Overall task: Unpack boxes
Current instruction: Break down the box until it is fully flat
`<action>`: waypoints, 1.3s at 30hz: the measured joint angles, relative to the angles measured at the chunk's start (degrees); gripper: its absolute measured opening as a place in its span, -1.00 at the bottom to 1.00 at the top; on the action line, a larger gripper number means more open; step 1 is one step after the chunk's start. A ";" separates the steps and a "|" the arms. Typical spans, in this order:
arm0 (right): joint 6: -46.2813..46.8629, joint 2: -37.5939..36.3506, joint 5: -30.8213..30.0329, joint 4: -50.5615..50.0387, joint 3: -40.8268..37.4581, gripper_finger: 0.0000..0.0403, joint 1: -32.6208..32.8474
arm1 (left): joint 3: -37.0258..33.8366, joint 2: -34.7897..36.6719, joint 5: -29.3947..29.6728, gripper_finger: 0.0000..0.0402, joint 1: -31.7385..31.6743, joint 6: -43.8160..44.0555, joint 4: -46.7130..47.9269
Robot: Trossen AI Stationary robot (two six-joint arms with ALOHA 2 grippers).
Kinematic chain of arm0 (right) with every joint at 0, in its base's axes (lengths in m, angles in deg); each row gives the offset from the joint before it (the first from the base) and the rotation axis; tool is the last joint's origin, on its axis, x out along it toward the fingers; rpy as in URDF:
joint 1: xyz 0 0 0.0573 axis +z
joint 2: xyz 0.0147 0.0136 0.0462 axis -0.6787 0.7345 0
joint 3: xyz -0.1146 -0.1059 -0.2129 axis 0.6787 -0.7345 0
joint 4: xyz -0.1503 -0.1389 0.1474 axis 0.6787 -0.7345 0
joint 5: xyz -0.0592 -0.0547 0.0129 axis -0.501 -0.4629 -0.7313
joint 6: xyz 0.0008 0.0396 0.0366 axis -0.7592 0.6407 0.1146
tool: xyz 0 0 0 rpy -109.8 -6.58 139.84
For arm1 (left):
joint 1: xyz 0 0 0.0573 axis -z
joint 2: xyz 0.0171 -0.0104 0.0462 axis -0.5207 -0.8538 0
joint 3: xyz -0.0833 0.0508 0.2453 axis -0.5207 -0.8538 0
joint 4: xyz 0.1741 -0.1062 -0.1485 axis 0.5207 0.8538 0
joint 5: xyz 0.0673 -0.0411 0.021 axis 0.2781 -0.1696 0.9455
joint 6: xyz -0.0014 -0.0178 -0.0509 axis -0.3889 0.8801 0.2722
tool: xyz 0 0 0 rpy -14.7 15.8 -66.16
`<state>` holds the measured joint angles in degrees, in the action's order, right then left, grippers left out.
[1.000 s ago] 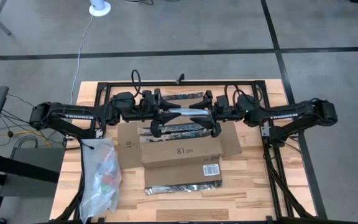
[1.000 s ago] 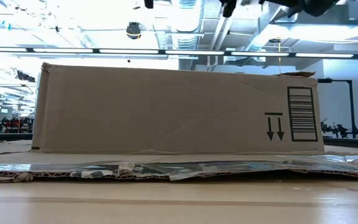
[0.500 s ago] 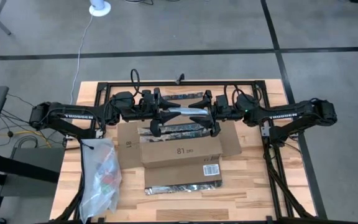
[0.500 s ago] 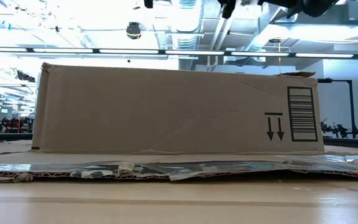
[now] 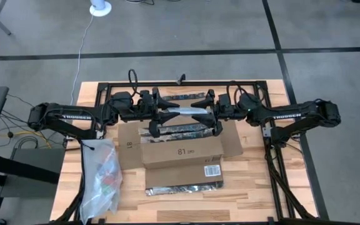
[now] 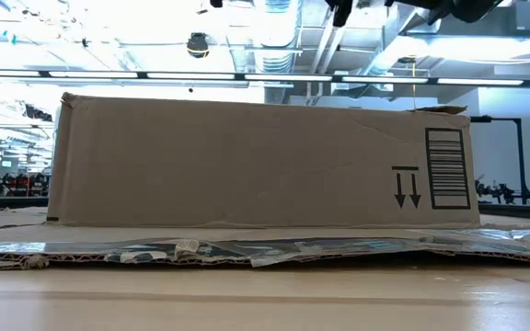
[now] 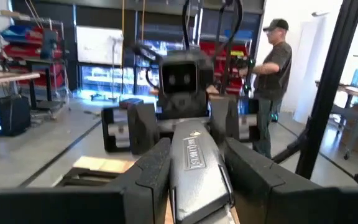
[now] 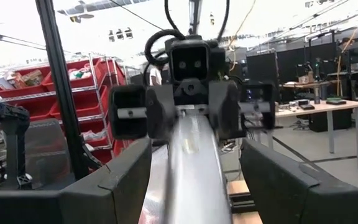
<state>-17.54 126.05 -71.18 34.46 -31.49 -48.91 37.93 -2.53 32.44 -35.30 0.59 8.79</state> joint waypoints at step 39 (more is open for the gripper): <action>-0.09 2.54 0.00 5.24 1.07 0.13 1.69 | -0.04 -0.30 0.06 -0.46 0.00 -0.22 -2.45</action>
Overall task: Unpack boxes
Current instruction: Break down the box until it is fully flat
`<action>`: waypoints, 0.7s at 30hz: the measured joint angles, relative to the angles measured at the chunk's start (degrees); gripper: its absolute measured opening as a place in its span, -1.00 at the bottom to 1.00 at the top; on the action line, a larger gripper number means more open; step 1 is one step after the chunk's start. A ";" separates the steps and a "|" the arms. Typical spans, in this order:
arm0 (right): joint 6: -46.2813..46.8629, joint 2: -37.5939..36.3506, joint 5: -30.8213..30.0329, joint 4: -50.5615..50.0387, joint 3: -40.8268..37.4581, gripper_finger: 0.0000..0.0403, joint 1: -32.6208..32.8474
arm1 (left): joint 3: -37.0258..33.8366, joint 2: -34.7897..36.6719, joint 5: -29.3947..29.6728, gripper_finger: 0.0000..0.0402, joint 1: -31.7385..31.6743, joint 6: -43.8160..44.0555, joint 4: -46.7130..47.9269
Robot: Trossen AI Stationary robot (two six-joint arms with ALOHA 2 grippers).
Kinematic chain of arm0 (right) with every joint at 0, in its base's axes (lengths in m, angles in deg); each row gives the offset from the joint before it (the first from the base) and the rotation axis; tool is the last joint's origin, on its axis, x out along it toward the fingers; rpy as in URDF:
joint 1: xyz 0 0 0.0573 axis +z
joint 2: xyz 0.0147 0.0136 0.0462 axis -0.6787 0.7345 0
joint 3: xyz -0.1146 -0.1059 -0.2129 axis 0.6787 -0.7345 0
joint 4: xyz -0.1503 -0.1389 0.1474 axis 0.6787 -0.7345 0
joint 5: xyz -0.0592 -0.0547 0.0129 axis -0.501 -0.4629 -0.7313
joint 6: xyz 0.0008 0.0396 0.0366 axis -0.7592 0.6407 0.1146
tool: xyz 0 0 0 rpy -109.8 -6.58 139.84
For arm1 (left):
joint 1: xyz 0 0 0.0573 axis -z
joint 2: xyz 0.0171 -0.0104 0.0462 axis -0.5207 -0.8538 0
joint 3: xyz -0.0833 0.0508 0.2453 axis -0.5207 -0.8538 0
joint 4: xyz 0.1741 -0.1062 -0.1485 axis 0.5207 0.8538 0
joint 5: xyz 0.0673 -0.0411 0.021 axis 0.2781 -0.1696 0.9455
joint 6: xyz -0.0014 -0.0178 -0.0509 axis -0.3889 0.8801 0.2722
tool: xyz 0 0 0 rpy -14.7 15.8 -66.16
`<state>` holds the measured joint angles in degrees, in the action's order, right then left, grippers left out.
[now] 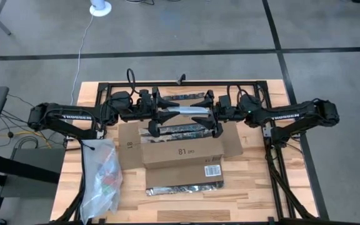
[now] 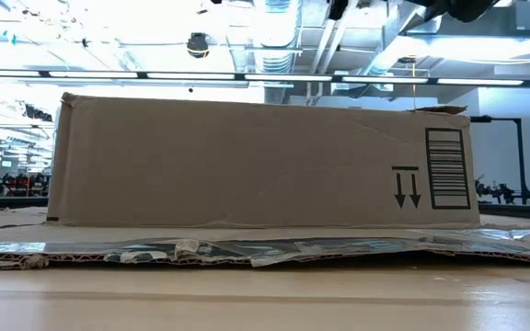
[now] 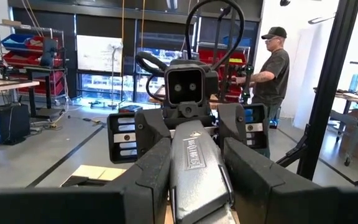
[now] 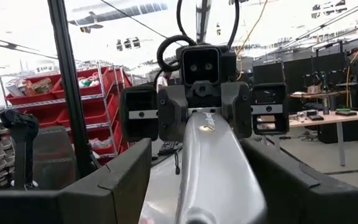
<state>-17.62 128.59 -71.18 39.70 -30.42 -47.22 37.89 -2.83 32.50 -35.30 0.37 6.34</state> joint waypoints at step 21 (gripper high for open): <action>-0.44 1.46 0.02 -1.80 1.83 -0.20 -0.05 | -0.07 -0.60 -0.32 -0.46 0.00 0.60 0.21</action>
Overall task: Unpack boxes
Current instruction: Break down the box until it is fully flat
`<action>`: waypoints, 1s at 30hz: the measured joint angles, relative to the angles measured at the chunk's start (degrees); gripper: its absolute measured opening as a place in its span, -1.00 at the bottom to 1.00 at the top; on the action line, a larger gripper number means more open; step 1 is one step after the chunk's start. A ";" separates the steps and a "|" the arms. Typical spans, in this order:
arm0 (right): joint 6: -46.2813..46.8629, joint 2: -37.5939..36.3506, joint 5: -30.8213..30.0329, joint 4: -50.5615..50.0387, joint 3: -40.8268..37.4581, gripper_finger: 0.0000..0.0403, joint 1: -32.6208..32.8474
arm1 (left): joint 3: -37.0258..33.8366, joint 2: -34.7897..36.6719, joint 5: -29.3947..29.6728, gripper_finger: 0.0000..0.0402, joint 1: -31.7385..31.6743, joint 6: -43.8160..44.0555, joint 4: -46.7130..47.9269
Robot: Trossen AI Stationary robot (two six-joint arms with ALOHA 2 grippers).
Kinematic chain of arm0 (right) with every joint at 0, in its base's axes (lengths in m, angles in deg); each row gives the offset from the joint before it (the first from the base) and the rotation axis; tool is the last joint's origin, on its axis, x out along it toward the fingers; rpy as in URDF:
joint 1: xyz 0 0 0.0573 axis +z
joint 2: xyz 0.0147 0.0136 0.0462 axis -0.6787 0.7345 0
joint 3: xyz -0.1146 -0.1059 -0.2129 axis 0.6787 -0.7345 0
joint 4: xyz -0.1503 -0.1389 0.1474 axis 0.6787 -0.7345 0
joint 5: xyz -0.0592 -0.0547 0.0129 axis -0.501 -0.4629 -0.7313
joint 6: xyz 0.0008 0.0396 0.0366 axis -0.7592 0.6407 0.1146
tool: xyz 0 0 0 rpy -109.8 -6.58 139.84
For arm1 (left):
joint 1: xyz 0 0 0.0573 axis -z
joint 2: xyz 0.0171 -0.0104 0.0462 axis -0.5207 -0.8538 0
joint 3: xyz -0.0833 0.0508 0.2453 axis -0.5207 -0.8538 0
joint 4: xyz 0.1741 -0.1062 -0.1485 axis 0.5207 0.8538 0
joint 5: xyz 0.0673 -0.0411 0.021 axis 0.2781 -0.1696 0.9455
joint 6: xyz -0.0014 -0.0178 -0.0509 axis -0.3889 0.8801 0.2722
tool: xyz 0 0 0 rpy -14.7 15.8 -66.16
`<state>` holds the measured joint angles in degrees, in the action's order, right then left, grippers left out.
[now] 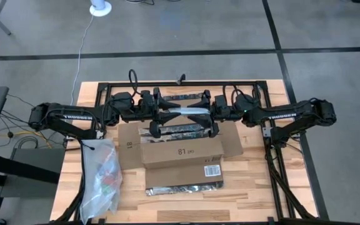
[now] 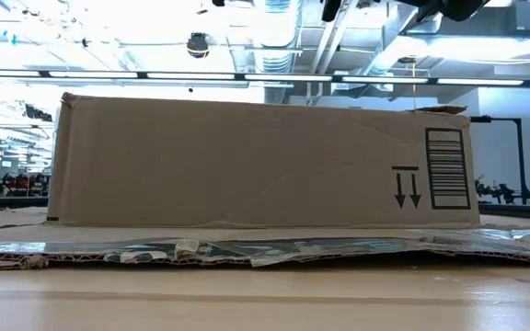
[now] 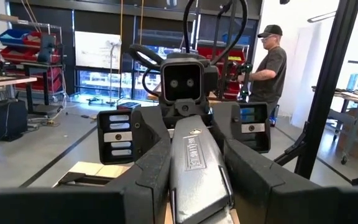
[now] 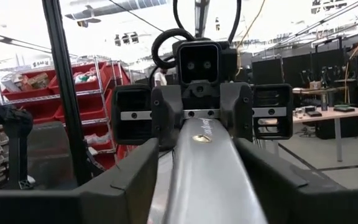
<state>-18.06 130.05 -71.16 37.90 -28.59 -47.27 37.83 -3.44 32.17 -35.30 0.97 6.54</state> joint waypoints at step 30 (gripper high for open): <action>-8.31 -33.16 -0.59 -61.35 0.00 -0.42 -10.62 | 0.18 -2.33 3.47 0.26 0.96 4.98 25.29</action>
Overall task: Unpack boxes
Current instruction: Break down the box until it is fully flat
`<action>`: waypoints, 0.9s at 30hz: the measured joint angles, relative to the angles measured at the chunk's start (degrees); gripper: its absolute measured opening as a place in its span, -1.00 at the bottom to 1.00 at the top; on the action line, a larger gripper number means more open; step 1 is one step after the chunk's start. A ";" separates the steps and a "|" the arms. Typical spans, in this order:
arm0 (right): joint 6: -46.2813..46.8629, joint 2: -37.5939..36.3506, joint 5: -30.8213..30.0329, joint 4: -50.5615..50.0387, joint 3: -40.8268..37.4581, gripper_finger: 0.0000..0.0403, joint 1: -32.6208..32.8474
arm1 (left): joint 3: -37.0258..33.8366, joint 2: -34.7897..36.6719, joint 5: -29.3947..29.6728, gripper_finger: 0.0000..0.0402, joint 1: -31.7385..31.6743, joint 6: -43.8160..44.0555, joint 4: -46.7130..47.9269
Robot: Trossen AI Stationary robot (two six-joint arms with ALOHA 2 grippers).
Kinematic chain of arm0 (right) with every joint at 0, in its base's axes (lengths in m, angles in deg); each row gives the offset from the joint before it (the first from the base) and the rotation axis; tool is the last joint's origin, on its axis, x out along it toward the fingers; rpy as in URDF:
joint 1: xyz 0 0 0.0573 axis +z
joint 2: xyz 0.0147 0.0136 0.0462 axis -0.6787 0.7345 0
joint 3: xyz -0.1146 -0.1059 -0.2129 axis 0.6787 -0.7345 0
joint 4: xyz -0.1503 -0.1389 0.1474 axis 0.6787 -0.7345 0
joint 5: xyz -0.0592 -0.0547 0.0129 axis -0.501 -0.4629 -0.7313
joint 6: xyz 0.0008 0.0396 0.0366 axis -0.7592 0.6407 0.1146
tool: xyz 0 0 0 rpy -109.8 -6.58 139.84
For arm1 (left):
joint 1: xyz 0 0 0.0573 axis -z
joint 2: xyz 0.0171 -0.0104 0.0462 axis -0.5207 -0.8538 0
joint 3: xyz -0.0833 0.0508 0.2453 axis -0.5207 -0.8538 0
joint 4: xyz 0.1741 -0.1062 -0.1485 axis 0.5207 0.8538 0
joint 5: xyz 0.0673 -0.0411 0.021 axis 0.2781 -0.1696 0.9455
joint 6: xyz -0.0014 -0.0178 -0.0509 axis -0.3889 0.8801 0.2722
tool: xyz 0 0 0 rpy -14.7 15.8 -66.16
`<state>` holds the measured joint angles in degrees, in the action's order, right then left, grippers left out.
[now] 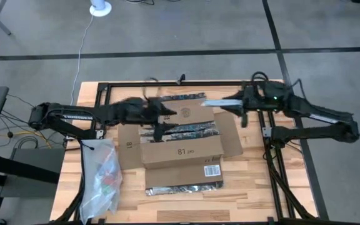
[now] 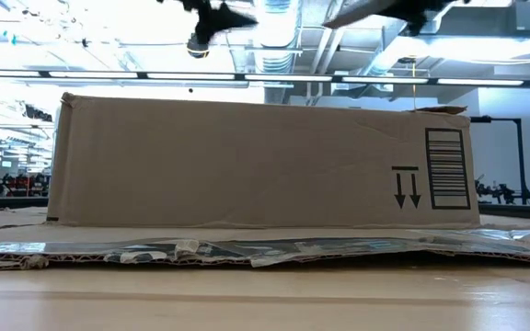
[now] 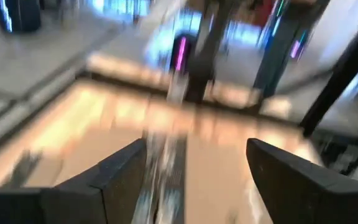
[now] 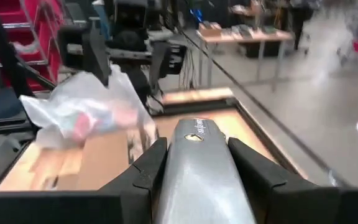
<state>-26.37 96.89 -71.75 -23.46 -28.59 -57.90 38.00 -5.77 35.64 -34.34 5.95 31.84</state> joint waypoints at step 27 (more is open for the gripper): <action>3.33 -4.59 -4.58 0.35 -17.93 -0.42 3.52 | 3.98 -5.58 5.63 0.00 7.89 3.67 45.96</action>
<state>-23.04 92.30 -76.33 -23.11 -46.52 -54.38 41.98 -11.34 41.27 -26.45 9.62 77.79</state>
